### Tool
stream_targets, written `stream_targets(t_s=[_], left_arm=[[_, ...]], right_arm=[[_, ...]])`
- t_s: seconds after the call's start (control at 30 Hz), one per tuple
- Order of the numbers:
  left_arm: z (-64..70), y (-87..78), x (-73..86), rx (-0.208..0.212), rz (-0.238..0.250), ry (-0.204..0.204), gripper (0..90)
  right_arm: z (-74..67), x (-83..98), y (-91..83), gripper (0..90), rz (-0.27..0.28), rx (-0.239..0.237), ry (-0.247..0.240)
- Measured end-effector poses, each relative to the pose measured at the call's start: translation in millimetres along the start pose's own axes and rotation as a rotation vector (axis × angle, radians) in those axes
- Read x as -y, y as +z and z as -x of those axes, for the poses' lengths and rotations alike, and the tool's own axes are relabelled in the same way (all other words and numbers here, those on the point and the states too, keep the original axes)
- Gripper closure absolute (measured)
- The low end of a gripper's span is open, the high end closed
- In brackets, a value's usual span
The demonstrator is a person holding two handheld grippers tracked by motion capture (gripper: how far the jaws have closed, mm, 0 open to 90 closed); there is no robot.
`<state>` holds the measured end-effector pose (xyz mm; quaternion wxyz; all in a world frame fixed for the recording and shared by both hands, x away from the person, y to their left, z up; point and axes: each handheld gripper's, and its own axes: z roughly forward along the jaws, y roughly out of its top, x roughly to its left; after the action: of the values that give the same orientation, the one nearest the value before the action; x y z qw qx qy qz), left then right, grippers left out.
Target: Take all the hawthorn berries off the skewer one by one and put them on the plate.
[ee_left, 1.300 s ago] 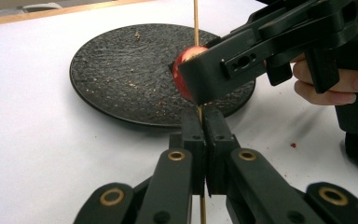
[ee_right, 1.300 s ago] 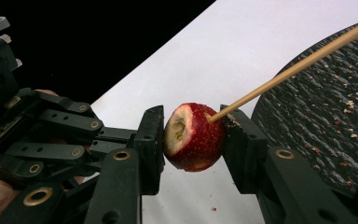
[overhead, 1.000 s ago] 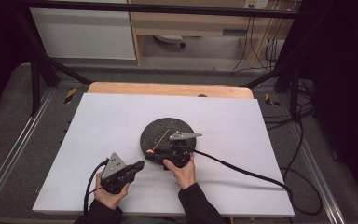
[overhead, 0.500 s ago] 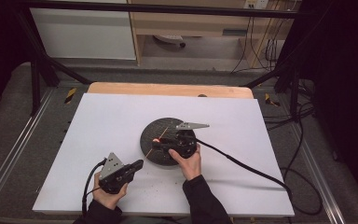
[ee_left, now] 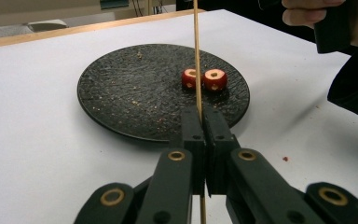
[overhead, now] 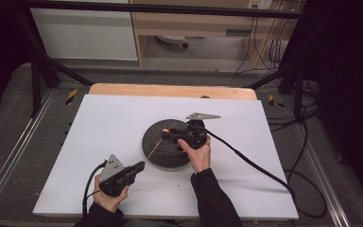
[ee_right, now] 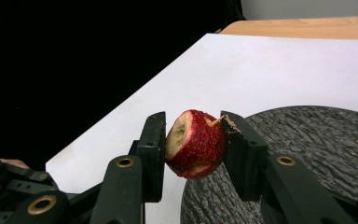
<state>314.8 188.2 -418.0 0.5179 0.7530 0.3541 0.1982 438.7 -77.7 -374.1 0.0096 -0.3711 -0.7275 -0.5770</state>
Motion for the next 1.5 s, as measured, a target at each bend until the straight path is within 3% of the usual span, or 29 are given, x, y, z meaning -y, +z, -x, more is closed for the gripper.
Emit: stream_targets(t_s=[0.2,0.37,0.77,0.97,1.27,1.5], left_arm=[[-0.1,-0.1,0.0,-0.001,-0.001,0.000,88.3],[-0.8,0.9,1.7,0.000,-0.014,-0.003,88.4],[-2.0,1.4,2.2,-0.002,-0.019,-0.005,88.3],[-2.7,1.8,2.4,-0.004,-0.021,-0.007,88.4],[-3.1,2.3,2.7,-0.004,-0.026,-0.008,88.3],[-3.2,2.7,2.8,-0.004,-0.030,-0.008,88.3]], right_arm=[[4.0,-5.6,-2.6,63.1,0.010,0.022,-0.001],[10.4,-10.9,-6.1,63.3,0.021,0.090,-0.014],[33.6,-14.4,-23.8,63.3,0.037,0.184,0.013],[45.2,2.2,-26.4,63.2,-0.007,0.222,0.014],[62.9,39.0,-16.7,63.2,-0.106,0.276,0.023],[68.7,51.2,-11.1,63.0,-0.140,0.309,0.012]])
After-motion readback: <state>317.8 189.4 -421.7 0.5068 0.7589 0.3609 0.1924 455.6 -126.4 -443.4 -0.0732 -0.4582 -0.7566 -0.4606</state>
